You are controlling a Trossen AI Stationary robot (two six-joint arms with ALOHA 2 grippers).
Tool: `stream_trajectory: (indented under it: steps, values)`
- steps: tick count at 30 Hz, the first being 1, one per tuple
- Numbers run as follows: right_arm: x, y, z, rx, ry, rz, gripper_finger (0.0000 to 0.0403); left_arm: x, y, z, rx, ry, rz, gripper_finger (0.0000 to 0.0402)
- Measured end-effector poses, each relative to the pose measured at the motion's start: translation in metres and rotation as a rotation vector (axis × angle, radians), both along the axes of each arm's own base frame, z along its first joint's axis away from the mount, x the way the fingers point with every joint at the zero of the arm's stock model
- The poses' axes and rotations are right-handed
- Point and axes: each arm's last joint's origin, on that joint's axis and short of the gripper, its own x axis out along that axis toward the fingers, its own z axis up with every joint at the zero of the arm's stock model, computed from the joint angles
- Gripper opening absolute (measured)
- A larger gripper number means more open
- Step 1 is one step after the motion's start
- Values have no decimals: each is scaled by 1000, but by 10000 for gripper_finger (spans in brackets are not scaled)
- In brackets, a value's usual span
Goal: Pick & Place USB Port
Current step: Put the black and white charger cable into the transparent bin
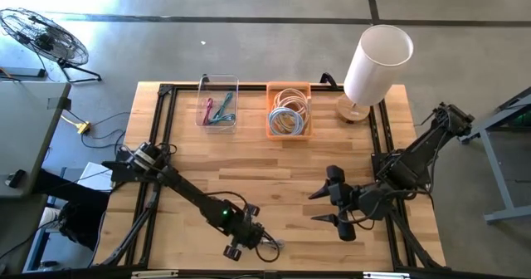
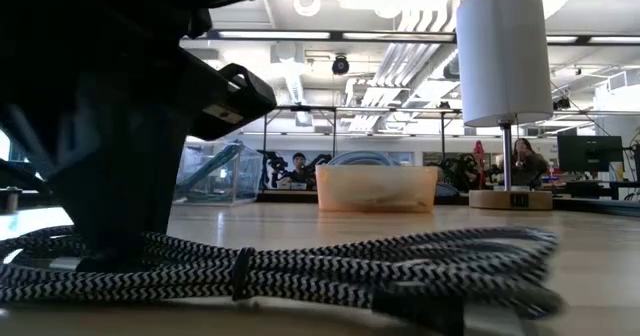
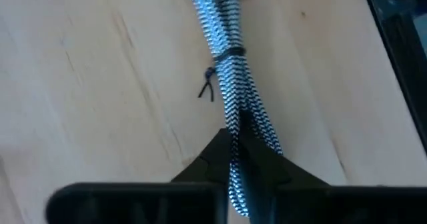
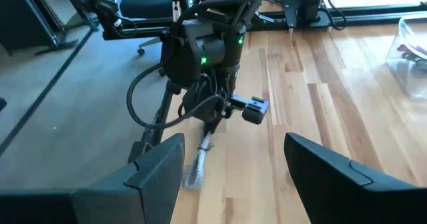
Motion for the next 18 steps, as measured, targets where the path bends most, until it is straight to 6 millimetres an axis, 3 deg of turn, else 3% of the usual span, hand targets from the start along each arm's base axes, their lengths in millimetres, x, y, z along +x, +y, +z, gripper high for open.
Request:
stream_trajectory:
  steps: [6, 11, 13, 18]
  values:
    - [3, -4, 0, -24, -4, -9, 249, -1, 0, -3, -3, 24, 43, 6]
    - [5, -5, 2, -11, -19, -12, 249, -5, 5, 13, -1, -3, 71, 4]
    - [5, -4, 3, 3, -32, -6, 249, -5, 9, 27, -11, -34, 87, 3]
    - [-7, -5, 14, 22, -62, 38, 249, -3, 28, 92, 29, -160, 187, 2]
